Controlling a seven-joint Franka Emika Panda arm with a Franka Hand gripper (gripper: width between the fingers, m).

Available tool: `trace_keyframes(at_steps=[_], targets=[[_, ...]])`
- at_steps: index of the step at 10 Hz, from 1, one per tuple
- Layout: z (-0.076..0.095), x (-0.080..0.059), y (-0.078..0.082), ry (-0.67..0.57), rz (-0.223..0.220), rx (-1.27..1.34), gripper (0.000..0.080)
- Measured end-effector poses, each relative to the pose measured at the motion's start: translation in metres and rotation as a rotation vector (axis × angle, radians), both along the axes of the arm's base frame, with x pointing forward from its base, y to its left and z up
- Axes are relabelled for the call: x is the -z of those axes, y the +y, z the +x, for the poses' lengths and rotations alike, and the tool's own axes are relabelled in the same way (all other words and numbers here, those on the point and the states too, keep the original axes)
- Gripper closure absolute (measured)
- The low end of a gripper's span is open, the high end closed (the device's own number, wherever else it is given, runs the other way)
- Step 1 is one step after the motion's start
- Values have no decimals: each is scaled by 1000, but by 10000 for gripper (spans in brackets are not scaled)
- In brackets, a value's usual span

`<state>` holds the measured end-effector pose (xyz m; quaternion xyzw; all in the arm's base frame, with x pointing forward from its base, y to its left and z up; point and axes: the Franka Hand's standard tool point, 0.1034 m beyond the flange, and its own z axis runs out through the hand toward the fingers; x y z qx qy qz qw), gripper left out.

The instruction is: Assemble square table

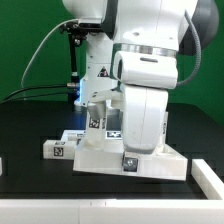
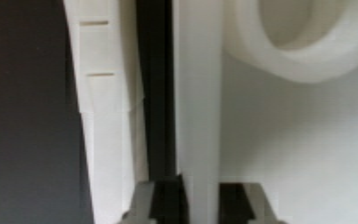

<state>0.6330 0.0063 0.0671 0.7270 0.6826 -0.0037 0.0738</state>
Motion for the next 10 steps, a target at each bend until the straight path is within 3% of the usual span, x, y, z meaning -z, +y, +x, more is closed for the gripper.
trace_keyframes(at_steps=[3, 5, 10], targets=[[1, 3, 8, 1, 6, 6, 745], [20, 6, 19, -13, 12, -73, 745], [21, 10, 9, -31, 12, -44, 745]])
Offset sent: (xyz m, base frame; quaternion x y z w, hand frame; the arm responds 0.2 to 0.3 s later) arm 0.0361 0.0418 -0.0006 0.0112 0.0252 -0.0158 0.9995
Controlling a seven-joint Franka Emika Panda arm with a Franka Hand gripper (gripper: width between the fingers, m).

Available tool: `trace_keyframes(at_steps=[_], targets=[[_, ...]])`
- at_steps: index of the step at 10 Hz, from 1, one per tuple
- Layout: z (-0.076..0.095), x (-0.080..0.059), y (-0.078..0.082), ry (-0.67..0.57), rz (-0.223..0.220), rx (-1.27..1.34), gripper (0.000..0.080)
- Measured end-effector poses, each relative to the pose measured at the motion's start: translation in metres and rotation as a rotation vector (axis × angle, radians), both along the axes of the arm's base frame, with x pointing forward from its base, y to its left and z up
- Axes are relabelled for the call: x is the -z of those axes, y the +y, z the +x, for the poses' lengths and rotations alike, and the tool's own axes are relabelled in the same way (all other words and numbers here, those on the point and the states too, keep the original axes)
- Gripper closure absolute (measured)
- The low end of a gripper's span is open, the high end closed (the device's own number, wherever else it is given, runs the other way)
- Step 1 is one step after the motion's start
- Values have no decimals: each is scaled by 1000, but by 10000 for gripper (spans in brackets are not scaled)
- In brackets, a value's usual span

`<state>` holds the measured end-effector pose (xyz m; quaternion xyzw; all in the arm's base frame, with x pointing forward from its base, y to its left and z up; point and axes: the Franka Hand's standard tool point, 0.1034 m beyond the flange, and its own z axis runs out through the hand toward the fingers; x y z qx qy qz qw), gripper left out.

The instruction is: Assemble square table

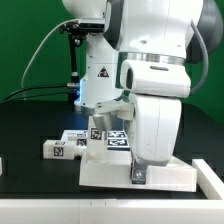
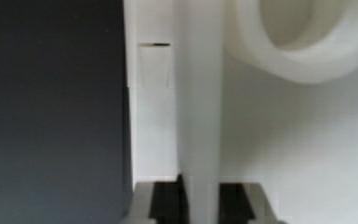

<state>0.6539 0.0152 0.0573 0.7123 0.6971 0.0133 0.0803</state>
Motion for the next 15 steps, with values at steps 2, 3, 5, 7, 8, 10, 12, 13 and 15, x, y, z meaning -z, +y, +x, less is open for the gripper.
trace_keyframes(at_steps=[2, 3, 5, 7, 8, 10, 12, 13, 15], targets=[[-2, 11, 11, 3, 12, 31, 745], [-1, 13, 15, 4, 15, 28, 745], [0, 15, 32, 0, 23, 31, 745], [5, 13, 39, -7, 19, 32, 745], [7, 14, 39, -9, 14, 27, 745], [9, 14, 38, -12, 11, 19, 745], [9, 14, 34, -14, 10, 15, 745], [9, 14, 34, -13, 10, 17, 745], [5, 16, 33, -6, 11, 34, 391]])
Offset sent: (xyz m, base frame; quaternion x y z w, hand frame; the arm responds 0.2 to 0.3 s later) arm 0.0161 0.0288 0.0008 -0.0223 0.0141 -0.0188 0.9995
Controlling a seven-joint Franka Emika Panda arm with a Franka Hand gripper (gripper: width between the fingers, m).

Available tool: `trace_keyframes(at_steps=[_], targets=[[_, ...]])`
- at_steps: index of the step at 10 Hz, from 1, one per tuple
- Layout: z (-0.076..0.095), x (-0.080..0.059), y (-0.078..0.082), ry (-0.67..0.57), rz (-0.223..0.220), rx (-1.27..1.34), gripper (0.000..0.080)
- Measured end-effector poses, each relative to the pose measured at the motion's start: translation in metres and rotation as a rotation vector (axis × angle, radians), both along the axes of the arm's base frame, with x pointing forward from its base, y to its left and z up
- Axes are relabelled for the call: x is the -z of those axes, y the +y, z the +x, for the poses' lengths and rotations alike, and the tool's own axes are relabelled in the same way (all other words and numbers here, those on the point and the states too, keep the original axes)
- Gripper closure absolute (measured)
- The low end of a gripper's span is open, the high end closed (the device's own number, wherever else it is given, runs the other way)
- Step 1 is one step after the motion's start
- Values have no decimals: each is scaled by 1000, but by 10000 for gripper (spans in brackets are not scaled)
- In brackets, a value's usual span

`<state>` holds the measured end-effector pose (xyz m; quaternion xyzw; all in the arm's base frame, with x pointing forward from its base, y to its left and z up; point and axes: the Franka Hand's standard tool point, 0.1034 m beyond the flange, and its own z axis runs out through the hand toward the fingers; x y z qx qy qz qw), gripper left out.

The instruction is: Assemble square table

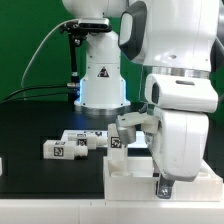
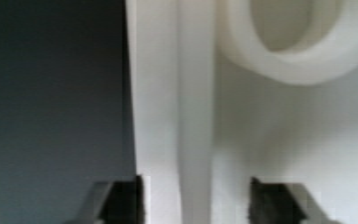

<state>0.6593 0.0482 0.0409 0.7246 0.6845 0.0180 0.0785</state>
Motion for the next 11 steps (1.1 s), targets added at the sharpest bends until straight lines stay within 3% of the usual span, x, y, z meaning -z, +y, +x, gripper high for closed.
trace_keyframes(at_steps=[1, 2, 3, 11], targets=[[-2, 2, 1, 3, 2, 15, 391], [-6, 5, 4, 7, 4, 44, 211], [-9, 7, 5, 11, 2, 61, 169], [-9, 8, 2, 10, 1, 75, 151]])
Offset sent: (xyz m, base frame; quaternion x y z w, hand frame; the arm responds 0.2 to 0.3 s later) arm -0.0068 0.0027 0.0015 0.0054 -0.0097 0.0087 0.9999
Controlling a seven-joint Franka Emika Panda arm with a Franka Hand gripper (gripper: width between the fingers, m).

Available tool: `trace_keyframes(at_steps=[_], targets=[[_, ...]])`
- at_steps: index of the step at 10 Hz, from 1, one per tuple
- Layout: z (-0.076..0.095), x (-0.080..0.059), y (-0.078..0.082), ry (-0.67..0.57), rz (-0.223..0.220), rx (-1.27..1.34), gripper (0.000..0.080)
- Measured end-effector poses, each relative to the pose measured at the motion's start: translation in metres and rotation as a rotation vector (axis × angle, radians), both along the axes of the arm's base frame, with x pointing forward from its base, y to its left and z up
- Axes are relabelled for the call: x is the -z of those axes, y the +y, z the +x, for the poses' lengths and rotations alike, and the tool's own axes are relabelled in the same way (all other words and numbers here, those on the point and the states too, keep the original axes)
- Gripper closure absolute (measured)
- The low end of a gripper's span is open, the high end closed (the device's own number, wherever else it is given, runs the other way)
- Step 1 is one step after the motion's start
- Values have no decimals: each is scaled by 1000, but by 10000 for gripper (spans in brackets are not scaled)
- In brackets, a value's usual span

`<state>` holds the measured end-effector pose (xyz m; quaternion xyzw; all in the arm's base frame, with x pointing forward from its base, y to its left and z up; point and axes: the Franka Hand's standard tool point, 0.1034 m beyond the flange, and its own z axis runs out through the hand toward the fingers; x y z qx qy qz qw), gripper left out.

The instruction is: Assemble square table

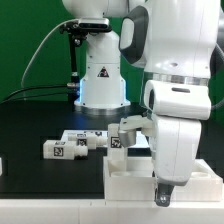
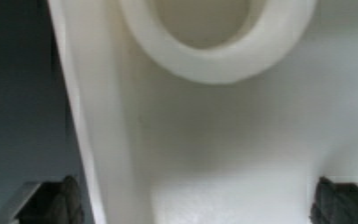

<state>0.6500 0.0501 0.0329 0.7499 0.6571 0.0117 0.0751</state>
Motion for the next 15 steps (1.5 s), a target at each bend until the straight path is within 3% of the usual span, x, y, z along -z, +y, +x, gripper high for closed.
trace_keyframes(at_steps=[4, 7, 10, 13, 15], targets=[[-3, -1, -2, 40, -7, 50, 151], [-25, -1, 1, 47, -1, 75, 151], [-27, 2, 4, 49, 1, 90, 151], [-8, -20, 1, 18, 4, 95, 151], [-3, -31, -12, 8, 4, 98, 151]])
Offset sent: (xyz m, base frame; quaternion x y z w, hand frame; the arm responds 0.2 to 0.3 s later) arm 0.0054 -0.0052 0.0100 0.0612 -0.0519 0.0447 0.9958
